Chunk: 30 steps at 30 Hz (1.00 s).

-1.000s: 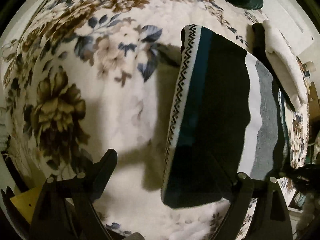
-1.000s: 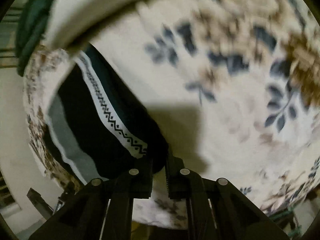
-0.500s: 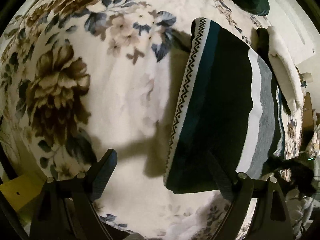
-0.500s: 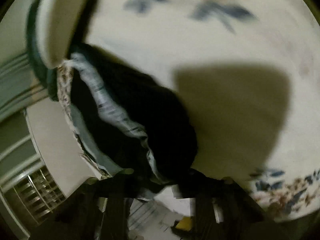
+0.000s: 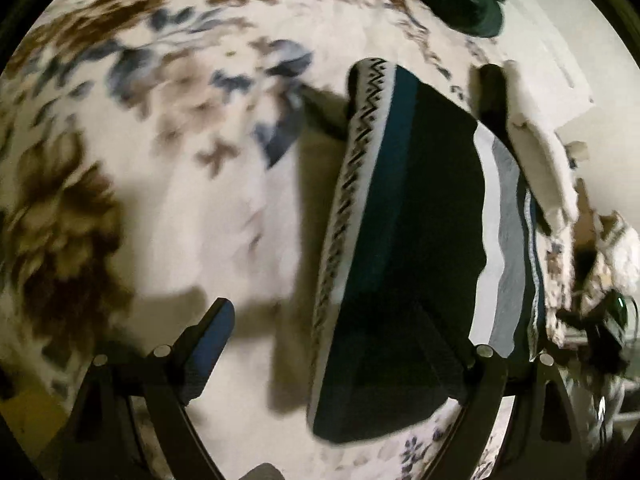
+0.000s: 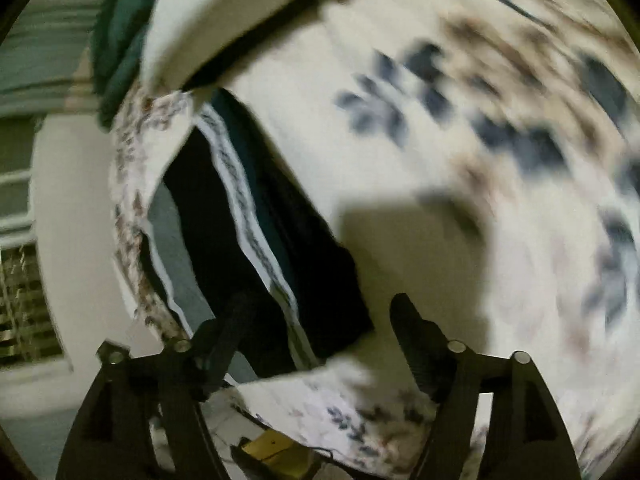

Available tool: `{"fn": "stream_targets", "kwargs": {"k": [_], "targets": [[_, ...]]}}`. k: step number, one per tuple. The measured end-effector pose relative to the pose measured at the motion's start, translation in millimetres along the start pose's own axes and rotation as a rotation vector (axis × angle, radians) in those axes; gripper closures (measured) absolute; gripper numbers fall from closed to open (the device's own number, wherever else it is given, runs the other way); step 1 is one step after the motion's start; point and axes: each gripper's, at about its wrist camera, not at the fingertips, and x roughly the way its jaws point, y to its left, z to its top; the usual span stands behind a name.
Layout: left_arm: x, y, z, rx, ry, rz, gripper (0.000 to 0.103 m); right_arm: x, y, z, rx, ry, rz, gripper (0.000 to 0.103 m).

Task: Fold small clothes

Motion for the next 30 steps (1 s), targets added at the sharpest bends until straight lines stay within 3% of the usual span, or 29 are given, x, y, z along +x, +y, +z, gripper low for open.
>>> {"fn": "stream_targets", "kwargs": {"k": [4,7,11,15,22,23,24,25,27,30], "targets": [[26.2,2.7,19.2,-0.016,0.024,-0.105,0.012,41.3,13.1,56.1,-0.092,0.115,0.105,0.025],[38.9,5.2,28.2,-0.024,0.019,-0.173,0.002,77.3,24.5,82.2,-0.174,0.218,0.148,0.023],[41.6,8.6,31.3,-0.036,0.004,-0.224,0.000,102.2,46.0,86.6,-0.274,0.298,0.223,0.023],[37.6,14.0,31.9,-0.063,-0.016,-0.252,0.000,124.8,63.4,82.4,-0.297,0.358,0.282,0.023],[31.3,14.0,30.3,-0.077,-0.058,-0.261,0.000,147.3,85.1,66.8,-0.326,0.400,0.257,0.026],[30.8,8.5,32.3,-0.067,-0.068,-0.266,0.006,148.0,87.4,65.1,-0.326,0.393,0.245,0.031],[28.6,2.8,34.1,-0.052,-0.079,-0.271,0.014,150.9,91.6,61.7,-0.323,0.383,0.236,0.043],[27.1,-1.2,35.9,-0.040,-0.086,-0.262,0.039,148.9,90.9,60.3,-0.316,0.372,0.235,0.054],[19.8,-5.5,39.3,-0.013,-0.099,-0.262,0.081,142.3,90.3,54.1,-0.287,0.332,0.242,0.064],[8.0,-16.1,47.8,0.017,-0.107,-0.238,0.085,127.7,96.3,43.2,-0.296,0.279,0.233,0.068]]}}
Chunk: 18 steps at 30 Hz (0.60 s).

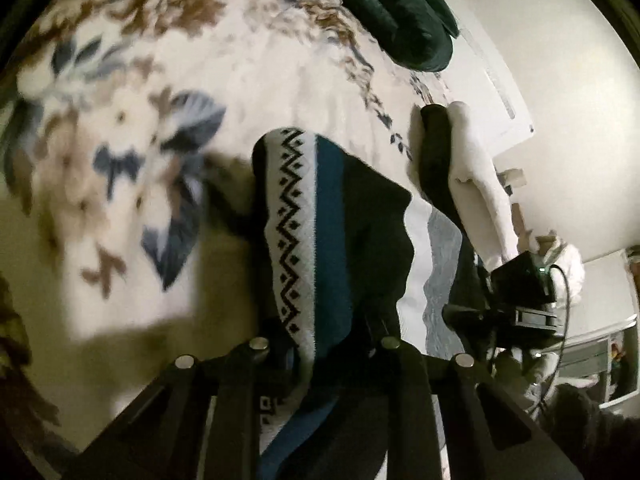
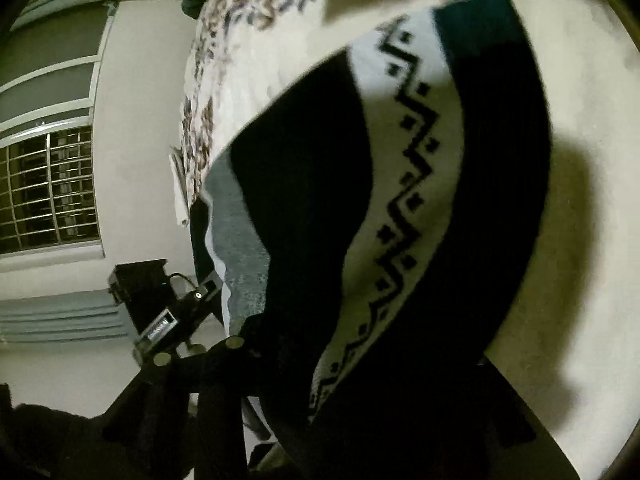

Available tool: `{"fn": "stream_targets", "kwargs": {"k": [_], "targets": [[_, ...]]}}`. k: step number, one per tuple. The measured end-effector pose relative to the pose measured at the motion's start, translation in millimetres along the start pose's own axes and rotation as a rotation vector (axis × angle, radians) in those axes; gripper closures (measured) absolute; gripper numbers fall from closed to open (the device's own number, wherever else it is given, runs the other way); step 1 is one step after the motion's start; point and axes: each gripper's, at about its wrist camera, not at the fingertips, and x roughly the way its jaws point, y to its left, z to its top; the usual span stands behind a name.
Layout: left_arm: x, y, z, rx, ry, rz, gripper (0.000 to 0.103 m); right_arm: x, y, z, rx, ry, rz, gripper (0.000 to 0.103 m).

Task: Fold small clothes

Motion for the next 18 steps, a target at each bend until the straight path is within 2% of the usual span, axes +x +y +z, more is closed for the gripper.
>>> {"fn": "stream_targets", "kwargs": {"k": [2,5,10,18], "targets": [[-2.9,-11.9,6.6,0.032,0.004,0.022,0.086,-10.0,8.2,-9.0,0.012,-0.040,-0.021,0.069],[-10.2,-24.1,18.6,0.058,0.014,0.016,0.086,-35.0,12.2,-18.9,0.032,-0.087,-0.043,0.071],[-21.2,-56.8,45.6,0.146,0.012,0.004,0.086,-66.8,40.0,-35.1,0.061,-0.179,-0.057,0.073],[-18.8,-148.3,105.1,0.290,0.037,-0.043,0.086,-174.5,71.1,-37.0,0.117,-0.368,-0.046,0.073]]}}
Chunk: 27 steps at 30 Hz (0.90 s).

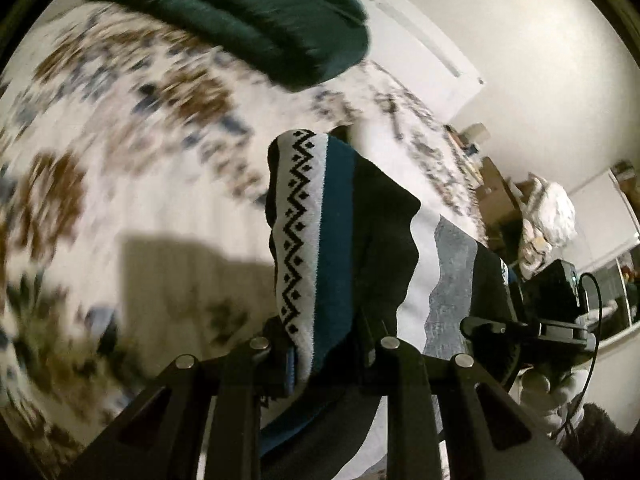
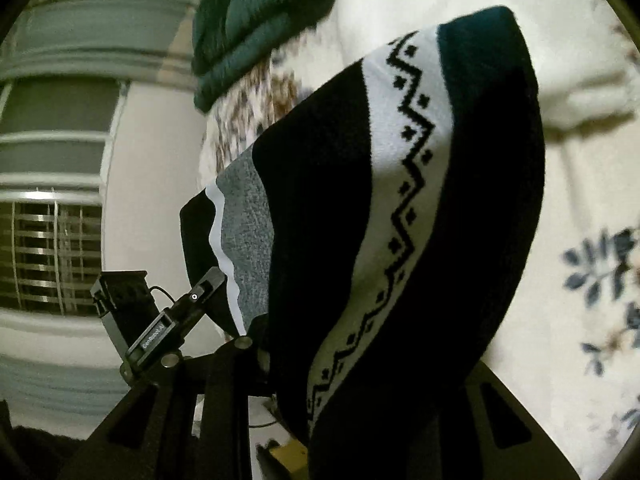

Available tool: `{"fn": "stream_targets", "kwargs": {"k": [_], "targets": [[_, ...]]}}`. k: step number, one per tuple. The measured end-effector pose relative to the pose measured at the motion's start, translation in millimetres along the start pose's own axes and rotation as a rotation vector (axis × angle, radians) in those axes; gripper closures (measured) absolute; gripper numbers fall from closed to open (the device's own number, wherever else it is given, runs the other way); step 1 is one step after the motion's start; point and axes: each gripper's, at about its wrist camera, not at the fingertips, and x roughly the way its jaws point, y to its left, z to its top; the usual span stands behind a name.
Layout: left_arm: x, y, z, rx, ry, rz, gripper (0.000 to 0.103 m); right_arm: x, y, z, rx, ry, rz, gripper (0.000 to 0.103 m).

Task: Fold small clothes

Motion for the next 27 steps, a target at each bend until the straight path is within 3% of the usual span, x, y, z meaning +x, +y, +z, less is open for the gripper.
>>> {"fn": "stream_targets", "kwargs": {"k": [7,13,16,21,22,24,26,27], "targets": [[44.8,-98.6,65.0,0.129,0.027,0.002,0.085,-95.0,8.9,68.8,0.038,-0.150,-0.012,0.073],[114.7,-131.5,115.6,0.109,0.056,0.018,0.084,-136.3,-17.5,155.4,0.069,-0.192,-0.035,0.073],[145.8,-135.8,133.3,0.120,0.071,0.059,0.081,-135.9,-36.1,196.4,0.086,-0.186,-0.047,0.073],[198.0,-136.2,147.8,0.189,0.131,0.199,0.078,-110.1,-74.3,248.7,0.125,-0.158,-0.084,0.073],[203.9,-135.0,148.0,0.200,0.136,0.218,0.075,-104.9,-80.7,254.1,0.131,-0.148,-0.096,0.073],[209.7,-134.2,147.9,0.219,0.135,0.253,0.058,-94.4,-89.2,257.7,0.140,-0.131,-0.124,0.071],[206.6,-136.6,147.4,0.233,0.118,0.270,0.021,-92.4,-92.1,262.3,0.134,-0.112,-0.163,0.066],[203.3,-138.2,147.3,0.239,0.106,0.276,0.016,-90.9,-88.1,259.8,0.124,-0.108,-0.181,0.062]]}}
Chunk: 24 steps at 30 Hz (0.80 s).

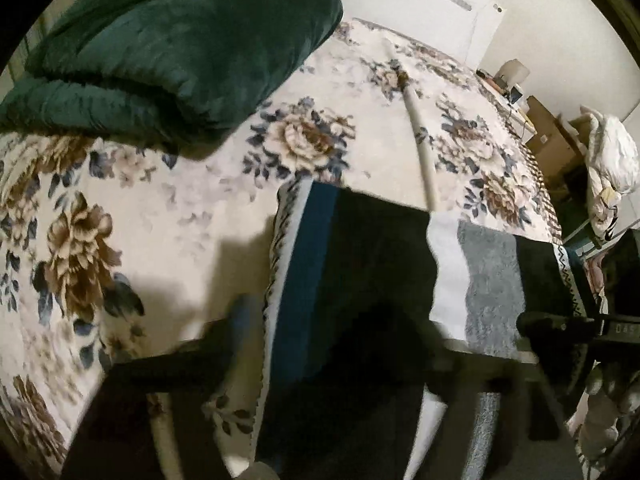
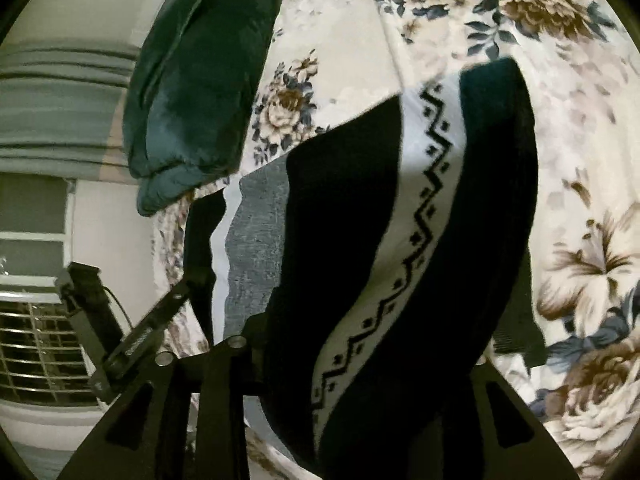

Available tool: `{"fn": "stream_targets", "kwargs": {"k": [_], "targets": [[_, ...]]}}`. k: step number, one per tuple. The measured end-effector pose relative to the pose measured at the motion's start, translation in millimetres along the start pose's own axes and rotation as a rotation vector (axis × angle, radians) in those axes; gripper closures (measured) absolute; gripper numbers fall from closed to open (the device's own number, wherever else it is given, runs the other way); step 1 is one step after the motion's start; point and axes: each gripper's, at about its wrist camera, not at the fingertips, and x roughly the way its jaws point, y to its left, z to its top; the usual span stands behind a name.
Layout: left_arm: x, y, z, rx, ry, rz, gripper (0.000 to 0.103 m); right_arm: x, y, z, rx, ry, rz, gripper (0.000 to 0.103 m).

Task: Fold small clothes

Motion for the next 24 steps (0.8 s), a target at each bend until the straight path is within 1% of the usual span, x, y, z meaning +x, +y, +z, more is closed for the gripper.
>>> {"fn": "stream_targets", "kwargs": {"k": [1,2,3,4,5,7,9,11,12,13,14,21,24], "targets": [[-3.5,-0.6,-0.1,0.003,-0.006,0.016,0.012,4.1,10.0,-2.4,-0.017,0.001,-0.038,0.056],[-5.5,-1.5,0.3,0.006,-0.009,0.028,0.011,1.0,15.1,-1.8,-0.038,0.001,-0.092,0.053],[-9.3,-2.8,-0.7,0.012,-0.015,0.051,0.010,1.8,18.3,-4.1,-0.045,0.002,-0.119,0.047],[-13.7,-4.1,-1.8,0.017,-0.020,0.076,0.008,1.3,22.0,-5.0,-0.056,0.002,-0.164,0.037],[-17.6,-4.4,-3.1,0.016,-0.028,0.090,0.006,-3.5,28.1,-8.0,-0.079,-0.012,-0.238,0.032],[-25.6,-6.1,-7.6,0.016,-0.040,0.122,0.005,-10.0,43.8,-20.5,-0.128,-0.060,-0.376,0.008],[-34.4,-10.6,-14.8,0.020,-0.048,0.165,0.004,-19.3,52.1,-40.2,-0.161,-0.104,-0.512,0.001],[-40.9,-17.1,-22.6,0.036,-0.043,0.194,0.004,-29.8,54.6,-59.1,-0.182,-0.149,-0.610,0.000],[-45.3,-21.4,-27.5,0.045,-0.045,0.201,0.004,-35.0,51.5,-67.6,-0.188,-0.165,-0.643,0.000],[-49.6,-25.6,-33.0,0.053,-0.043,0.209,0.004,-38.7,54.3,-78.1,-0.195,-0.189,-0.692,0.000],[-53.5,-29.0,-37.1,0.056,-0.042,0.216,0.004,-41.1,57.4,-87.1,-0.198,-0.209,-0.720,0.000],[-94.9,-52.9,-63.0,0.066,-0.047,0.217,0.004,-78.8,81.6,-148.3,-0.204,-0.320,-0.829,0.000],[-120.6,-64.6,-73.0,0.080,-0.058,0.220,0.004,-104.4,95.7,-173.5,-0.198,-0.364,-0.846,0.000]]}}
